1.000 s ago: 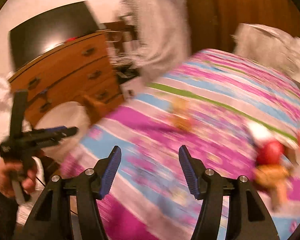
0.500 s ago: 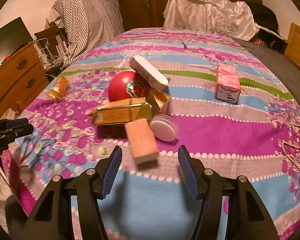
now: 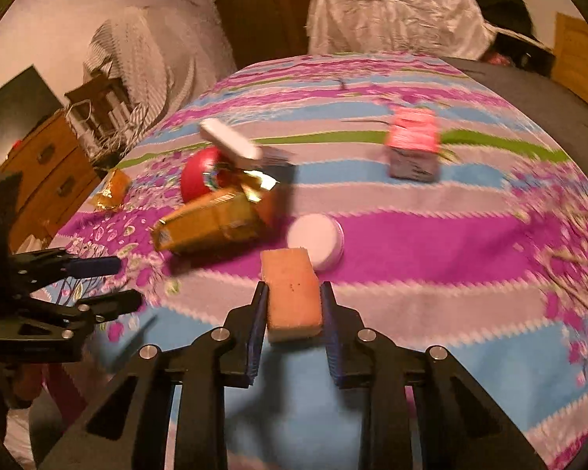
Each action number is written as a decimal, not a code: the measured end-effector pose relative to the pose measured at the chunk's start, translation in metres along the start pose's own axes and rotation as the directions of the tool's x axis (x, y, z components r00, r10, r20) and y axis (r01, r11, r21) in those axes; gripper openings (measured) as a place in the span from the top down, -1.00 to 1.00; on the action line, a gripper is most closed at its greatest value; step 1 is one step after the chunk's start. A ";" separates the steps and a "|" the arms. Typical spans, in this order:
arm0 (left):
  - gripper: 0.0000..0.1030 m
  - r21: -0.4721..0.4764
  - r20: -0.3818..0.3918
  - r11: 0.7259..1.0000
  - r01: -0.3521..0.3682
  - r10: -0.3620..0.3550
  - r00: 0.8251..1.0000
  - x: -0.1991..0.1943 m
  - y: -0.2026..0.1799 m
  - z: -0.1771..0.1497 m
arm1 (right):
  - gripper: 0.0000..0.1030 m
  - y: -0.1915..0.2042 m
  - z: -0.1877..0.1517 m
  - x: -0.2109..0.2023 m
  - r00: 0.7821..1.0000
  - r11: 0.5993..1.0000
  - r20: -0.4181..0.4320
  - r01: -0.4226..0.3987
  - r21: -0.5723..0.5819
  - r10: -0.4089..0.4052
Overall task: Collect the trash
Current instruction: 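Grasp the gold cigarette box with left tool while right tool releases the sponge, then lift the cigarette box with left tool while right tool grasps the white lid, then carry the cigarette box and white lid with both tools over the bucket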
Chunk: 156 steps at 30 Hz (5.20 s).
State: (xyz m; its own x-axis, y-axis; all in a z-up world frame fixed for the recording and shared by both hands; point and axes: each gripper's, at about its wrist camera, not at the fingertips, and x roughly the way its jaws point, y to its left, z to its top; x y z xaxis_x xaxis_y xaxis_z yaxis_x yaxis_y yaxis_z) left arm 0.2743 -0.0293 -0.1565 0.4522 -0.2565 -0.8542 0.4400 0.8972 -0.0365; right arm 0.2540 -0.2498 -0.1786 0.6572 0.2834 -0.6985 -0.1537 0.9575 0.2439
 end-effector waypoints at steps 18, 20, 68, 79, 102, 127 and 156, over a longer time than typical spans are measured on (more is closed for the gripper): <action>-0.36 0.047 0.199 0.997 -0.058 0.047 0.979 -0.014 -0.008 0.030 | 0.01 -0.088 -0.052 -0.042 1.000 0.992 0.025 0.006 0.129 -0.009; -0.54 0.100 0.184 0.991 -0.088 0.068 0.981 -0.006 -0.001 0.034 | -0.10 -0.085 -0.052 -0.046 0.999 0.992 0.040 -0.007 0.122 0.002; -0.47 -0.037 0.014 0.996 -0.077 0.077 0.997 0.000 0.072 -0.005 | -0.02 0.015 0.089 0.130 0.947 0.945 -0.322 -0.118 -0.306 0.014; -0.26 -0.060 -0.023 0.996 -0.072 0.071 0.997 0.015 0.066 -0.006 | 0.17 0.024 0.095 0.137 0.943 0.932 -0.327 -0.070 -0.355 -0.054; 0.10 -0.233 0.328 0.957 -0.174 0.246 0.912 -0.111 0.023 -0.034 | 0.21 0.081 0.023 -0.082 0.960 0.984 0.281 0.052 -0.172 -0.001; 0.10 -0.386 0.473 0.875 -0.292 0.459 0.752 -0.192 -0.008 -0.041 | 0.20 0.154 0.001 -0.168 0.859 0.967 0.503 0.204 -0.153 -0.101; 0.10 -0.717 0.237 0.527 -0.457 0.800 0.551 -0.307 0.195 -0.149 | 0.20 0.505 0.054 -0.087 0.879 0.827 0.302 -0.162 -0.539 0.369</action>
State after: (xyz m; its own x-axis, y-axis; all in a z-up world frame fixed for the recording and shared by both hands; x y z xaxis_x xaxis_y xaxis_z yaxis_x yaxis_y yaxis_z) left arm 0.1055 0.2778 0.0212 0.7853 0.4915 -0.3765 -0.5309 0.8474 -0.0010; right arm 0.1593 0.2060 0.0411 0.7439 0.5864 -0.3205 -0.6310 0.7743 -0.0478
